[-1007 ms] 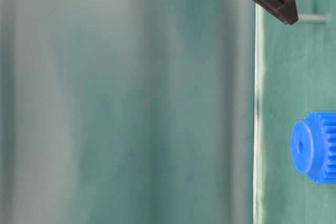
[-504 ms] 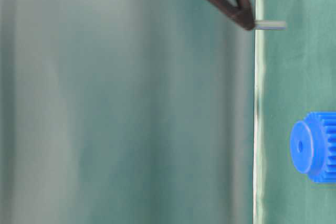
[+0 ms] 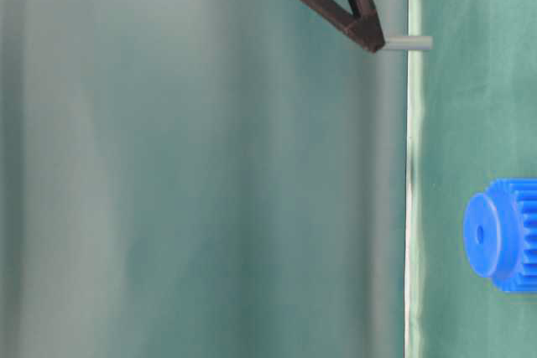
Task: Insert the shaft placed at a random location into the center hole of the medium gear at another random location.
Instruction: 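Lift the held shaft upward with the right gripper, then carry the shaft left over the blue gear's center hole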
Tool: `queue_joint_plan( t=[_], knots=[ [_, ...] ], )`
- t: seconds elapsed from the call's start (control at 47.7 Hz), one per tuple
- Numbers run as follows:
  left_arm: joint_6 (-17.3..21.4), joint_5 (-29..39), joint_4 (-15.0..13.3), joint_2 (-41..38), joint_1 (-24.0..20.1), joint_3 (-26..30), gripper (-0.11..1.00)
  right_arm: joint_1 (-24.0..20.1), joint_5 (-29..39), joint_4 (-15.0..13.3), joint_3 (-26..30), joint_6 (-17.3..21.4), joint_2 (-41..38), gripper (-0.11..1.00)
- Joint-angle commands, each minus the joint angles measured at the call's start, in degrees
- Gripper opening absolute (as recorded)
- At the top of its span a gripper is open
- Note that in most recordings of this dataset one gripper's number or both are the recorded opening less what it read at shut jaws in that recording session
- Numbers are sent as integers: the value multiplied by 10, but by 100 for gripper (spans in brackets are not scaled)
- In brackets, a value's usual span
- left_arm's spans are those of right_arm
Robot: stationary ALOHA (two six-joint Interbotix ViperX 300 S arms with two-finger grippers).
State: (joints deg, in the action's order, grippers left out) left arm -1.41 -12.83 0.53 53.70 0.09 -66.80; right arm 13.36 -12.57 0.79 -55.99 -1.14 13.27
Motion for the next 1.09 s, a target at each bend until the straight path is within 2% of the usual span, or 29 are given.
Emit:
queue_joint_plan(
  t=[0.0,0.126,0.315,0.608,0.734,1.07],
  knots=[
    [-1,-3,1,-4,1,12,0,-13,-15,2,29,-3,-10,14],
    [-1,-3,1,-4,1,12,0,-29,-21,5,63,-2,-40,14],
    [-1,-3,1,-4,1,11,0,-51,-16,7,144,-2,-104,14],
    [-1,-3,1,-4,1,12,0,-66,23,6,253,-4,-187,14],
    [-2,-3,1,-4,1,12,0,-69,28,6,272,-4,-203,14],
    [-14,-1,1,-4,1,11,0,-69,26,6,275,-3,-208,14]
  ],
)
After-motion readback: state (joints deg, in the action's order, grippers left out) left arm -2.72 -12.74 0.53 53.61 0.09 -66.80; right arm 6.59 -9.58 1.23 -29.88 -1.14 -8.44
